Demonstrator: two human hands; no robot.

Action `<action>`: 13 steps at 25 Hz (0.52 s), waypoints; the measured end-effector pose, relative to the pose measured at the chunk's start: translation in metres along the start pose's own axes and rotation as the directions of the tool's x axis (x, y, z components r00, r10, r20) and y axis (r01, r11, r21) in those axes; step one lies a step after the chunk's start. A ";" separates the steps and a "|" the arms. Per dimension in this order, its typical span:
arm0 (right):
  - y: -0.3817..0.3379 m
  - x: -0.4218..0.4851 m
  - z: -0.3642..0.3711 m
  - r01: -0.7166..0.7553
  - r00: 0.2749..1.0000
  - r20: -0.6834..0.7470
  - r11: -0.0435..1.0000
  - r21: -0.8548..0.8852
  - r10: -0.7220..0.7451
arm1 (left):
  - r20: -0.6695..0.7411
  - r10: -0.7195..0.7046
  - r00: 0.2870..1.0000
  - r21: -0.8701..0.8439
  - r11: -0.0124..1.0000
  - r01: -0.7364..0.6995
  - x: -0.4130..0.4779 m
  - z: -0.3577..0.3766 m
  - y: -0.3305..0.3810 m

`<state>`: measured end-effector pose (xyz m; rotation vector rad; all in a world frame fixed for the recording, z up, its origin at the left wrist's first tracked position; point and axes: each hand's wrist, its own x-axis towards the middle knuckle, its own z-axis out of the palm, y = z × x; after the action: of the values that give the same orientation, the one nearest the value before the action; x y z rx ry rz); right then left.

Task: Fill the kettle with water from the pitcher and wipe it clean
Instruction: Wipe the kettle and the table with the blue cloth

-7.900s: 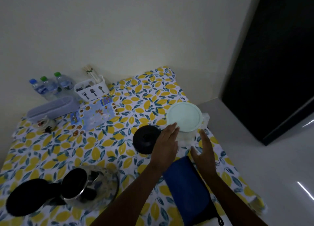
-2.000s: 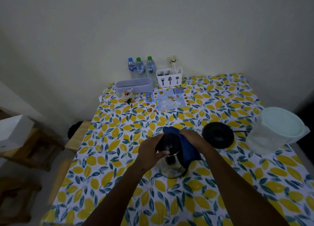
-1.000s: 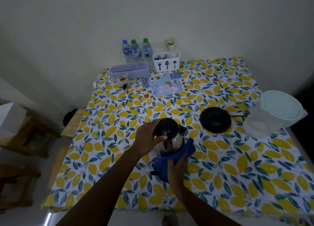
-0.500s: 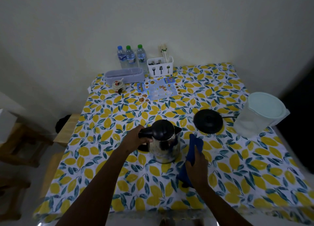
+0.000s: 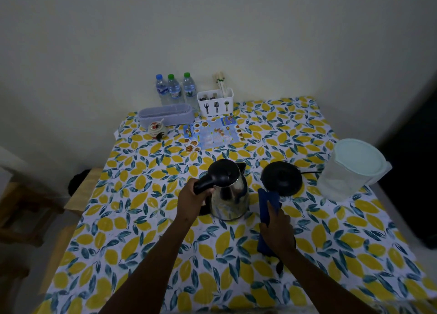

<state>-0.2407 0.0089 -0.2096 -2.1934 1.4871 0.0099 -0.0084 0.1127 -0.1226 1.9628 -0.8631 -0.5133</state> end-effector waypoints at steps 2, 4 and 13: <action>-0.004 0.012 0.000 0.008 1.000 0.027 0.998 -0.064 -0.007 | -0.058 0.012 0.998 0.033 0.999 -0.010 0.014 0.009 0.006; -0.008 0.023 0.002 0.018 0.998 0.066 0.993 -0.113 -0.010 | -0.086 -0.010 0.996 0.040 0.999 0.013 0.031 0.014 0.010; -0.006 0.044 0.042 0.021 0.998 0.069 0.974 -0.226 -0.006 | -0.047 0.024 0.999 0.110 0.994 -0.019 0.053 0.021 -0.006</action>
<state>-0.2067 -0.0109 -0.2565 -2.3556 1.4963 0.2601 0.0158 0.0633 -0.1388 2.0550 -0.8982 -0.4120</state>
